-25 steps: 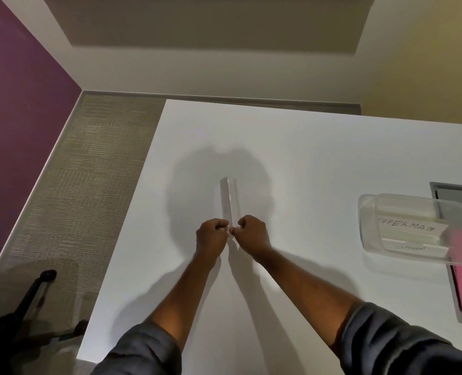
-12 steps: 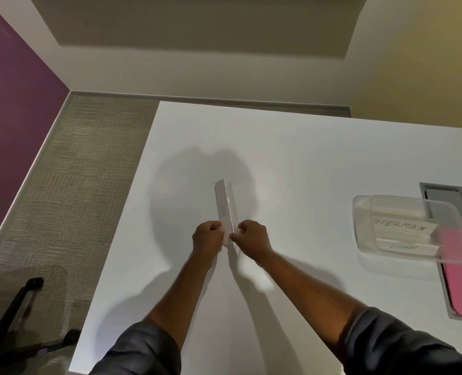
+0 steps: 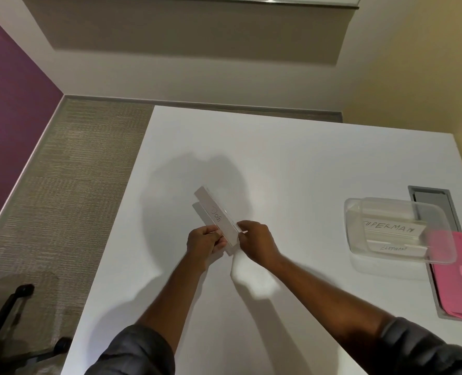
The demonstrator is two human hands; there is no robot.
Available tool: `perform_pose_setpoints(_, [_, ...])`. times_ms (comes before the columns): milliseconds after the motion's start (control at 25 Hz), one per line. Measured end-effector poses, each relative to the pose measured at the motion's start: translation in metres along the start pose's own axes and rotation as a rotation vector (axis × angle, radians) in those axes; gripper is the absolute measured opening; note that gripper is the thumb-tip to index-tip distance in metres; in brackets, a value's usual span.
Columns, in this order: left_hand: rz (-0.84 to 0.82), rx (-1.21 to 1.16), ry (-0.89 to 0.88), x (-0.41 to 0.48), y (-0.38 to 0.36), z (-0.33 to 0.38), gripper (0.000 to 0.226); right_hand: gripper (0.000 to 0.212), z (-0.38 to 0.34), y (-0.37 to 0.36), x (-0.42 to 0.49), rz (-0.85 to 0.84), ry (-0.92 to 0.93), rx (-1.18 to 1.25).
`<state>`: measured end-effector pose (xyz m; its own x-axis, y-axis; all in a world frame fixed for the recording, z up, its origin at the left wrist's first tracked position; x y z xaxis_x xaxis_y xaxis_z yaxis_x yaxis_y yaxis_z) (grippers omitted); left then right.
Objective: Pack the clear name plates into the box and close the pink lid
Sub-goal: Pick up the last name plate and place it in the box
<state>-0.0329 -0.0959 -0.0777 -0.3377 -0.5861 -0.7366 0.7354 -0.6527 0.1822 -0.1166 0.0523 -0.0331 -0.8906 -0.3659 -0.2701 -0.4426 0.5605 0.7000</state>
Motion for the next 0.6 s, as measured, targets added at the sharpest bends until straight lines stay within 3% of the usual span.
perform_pose_setpoints(280, [-0.096,-0.071,0.022,-0.026,-0.012,-0.003,0.01,0.019,0.001,0.04,0.006,-0.035,0.136,-0.063])
perform_pose_setpoints(440, [-0.107,-0.078,-0.031,-0.05,-0.033,0.002,0.009,0.05,0.002,0.061,0.009,-0.099,0.211,-0.157])
perform_pose_setpoints(600, [-0.138,-0.089,-0.092,-0.073,-0.056,0.007,0.003,0.053,0.013,0.085,0.01,-0.1,0.279,-0.149])
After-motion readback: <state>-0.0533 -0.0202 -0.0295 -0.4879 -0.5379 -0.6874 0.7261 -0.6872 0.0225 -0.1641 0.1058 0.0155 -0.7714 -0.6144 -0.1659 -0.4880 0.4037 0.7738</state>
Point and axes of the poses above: each hand's wrist, its own x-axis towards the middle knuckle, its own y-axis out of the back of the hand, z = x × y, the point moved 3 cm from there along x, towards the middle knuckle, and after that the axes turned 12 degrees about z, right-handed, at the moved point
